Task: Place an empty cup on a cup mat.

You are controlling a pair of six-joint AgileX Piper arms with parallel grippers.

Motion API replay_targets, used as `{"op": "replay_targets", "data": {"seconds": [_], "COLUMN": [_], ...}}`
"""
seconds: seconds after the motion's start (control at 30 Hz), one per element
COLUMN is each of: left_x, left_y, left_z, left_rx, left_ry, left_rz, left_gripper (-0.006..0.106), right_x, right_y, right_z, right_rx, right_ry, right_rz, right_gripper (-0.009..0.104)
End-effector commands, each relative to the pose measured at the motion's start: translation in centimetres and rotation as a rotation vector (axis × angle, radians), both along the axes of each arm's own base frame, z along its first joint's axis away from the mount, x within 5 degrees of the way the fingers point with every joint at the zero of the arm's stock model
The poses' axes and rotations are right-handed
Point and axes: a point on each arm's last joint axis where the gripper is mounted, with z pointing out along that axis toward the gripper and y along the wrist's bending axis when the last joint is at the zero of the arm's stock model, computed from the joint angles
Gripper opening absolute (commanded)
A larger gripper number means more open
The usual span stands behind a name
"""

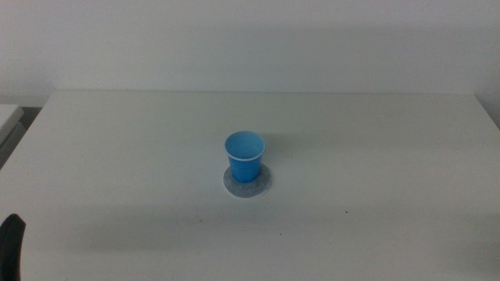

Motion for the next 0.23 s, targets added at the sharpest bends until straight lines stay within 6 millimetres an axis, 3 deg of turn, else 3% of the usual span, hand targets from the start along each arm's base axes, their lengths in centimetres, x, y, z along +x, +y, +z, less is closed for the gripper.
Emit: {"op": "replay_targets", "data": {"seconds": [0.0, 0.2], "left_x": [-0.04, -0.04], "left_y": [0.0, 0.0], "left_z": [0.12, 0.18], "left_rx": [0.001, 0.005], "left_ry": [-0.017, -0.024], "left_rz": [0.001, 0.0], "left_gripper": [0.094, 0.094], "right_x": [-0.01, -0.01], "right_y": [0.01, 0.01], "right_z": [-0.02, -0.02], "right_rx": [-0.007, -0.007], "right_ry": [-0.008, -0.008], "right_rz": [0.003, 0.003], "right_gripper": [0.093, 0.093]}}
